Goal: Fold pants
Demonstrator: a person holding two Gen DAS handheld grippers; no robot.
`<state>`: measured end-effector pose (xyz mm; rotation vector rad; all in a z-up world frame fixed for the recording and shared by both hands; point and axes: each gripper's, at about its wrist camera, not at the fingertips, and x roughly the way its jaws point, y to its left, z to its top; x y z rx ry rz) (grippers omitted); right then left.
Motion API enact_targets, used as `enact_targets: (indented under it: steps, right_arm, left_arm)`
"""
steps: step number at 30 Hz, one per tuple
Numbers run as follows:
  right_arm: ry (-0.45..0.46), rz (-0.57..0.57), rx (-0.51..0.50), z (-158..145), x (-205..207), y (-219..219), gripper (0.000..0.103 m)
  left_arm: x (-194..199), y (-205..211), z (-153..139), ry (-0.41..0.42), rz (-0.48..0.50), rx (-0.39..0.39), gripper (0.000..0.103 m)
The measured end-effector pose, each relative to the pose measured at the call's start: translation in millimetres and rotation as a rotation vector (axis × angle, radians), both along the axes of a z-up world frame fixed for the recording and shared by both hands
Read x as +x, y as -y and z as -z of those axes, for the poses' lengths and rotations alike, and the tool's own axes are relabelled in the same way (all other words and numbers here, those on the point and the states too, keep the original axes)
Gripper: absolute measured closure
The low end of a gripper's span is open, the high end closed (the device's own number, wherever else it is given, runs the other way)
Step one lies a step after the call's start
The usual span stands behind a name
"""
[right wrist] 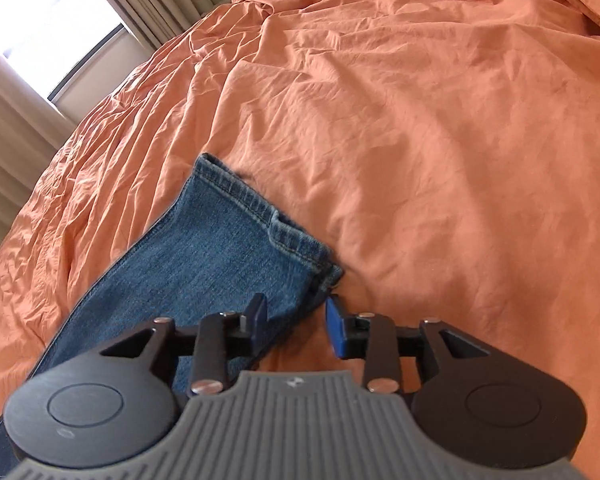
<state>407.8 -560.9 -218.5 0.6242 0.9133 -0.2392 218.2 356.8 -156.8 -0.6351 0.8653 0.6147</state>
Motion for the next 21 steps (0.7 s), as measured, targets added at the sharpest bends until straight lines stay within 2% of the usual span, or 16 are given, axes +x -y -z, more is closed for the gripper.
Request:
enact_targets:
  steps: [1,2,4,7,11,14,18,21]
  right_arm:
    - [0.0,-0.005,0.005,-2,-4,-3,0.072]
    - [-0.001,-0.016,0.007,-4,-8,-7,0.072]
    - [0.001,-0.054,0.011,-9,-16,-19,0.071]
    - [0.008,-0.126,0.02,-19,-23,-45,0.071]
    - [0.035,-0.244,0.079,-31,-33,-99,0.07]
    - [0.059,-0.377,0.086,-40,-44,-156,0.07]
    - [0.076,-0.613,0.058,-50,-64,-253,0.07]
    - [0.081,-0.773,0.042,-49,-83,-322,0.07]
  left_arm:
    - [1,1,-2,-0.018,0.006,0.016,0.066]
    - [0,2,-6,-0.027,0.011,0.031,0.062]
    - [-5,1,-18,-0.01,0.018,0.049,0.051]
    - [-14,1,-45,0.002,0.037,0.12,0.049]
    - [-28,8,-69,0.046,0.14,0.078,0.048]
    - [-33,34,-79,0.052,0.307,0.099,0.048]
    - [-39,76,-86,0.016,0.545,0.201,0.048]
    - [-46,114,-89,0.004,0.732,0.307,0.048]
